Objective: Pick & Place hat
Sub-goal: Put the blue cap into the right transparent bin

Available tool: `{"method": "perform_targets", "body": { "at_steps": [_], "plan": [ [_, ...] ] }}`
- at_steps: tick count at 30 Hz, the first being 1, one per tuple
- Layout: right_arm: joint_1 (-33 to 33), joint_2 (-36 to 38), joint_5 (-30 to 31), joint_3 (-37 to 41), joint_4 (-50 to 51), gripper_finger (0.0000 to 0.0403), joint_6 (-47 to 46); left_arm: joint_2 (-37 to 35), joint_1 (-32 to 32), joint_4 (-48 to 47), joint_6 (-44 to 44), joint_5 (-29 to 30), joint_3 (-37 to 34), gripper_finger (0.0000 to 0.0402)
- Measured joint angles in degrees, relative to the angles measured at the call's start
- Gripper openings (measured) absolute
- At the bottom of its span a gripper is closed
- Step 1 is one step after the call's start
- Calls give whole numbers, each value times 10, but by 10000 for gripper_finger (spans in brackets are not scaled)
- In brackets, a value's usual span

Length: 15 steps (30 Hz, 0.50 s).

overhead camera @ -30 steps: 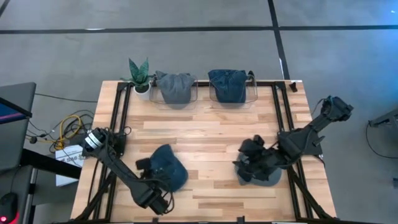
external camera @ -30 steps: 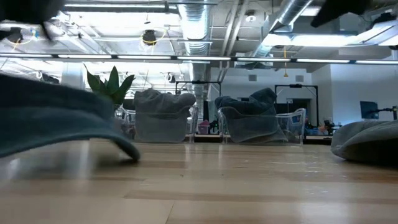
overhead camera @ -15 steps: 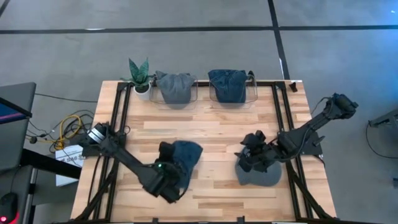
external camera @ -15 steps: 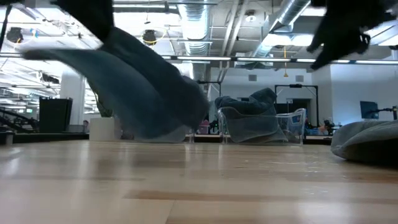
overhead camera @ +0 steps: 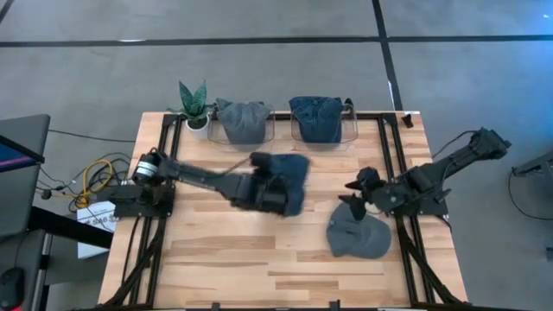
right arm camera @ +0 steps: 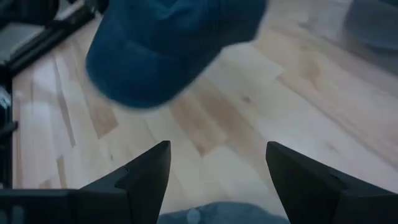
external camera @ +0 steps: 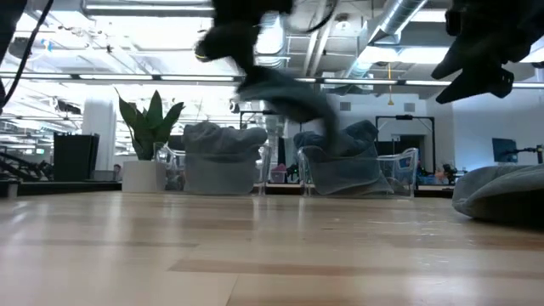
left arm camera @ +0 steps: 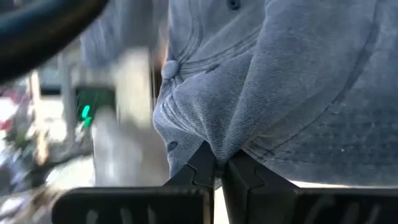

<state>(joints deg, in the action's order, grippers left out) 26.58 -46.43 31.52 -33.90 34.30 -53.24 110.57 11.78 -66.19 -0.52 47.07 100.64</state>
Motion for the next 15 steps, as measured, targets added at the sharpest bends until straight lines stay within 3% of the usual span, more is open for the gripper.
{"method": "perform_targets", "body": {
  "at_steps": [7,10,15],
  "plan": [
    [-56,124,-39,55,-1,254,6,-1,-40,297,-247,-37,54,0],
    [-73,186,-64,75,0,254,-1,0,-47,332,-319,-35,75,0],
    [-84,296,-78,79,-24,254,37,0,-59,344,-369,1,88,0]
  ]
}}
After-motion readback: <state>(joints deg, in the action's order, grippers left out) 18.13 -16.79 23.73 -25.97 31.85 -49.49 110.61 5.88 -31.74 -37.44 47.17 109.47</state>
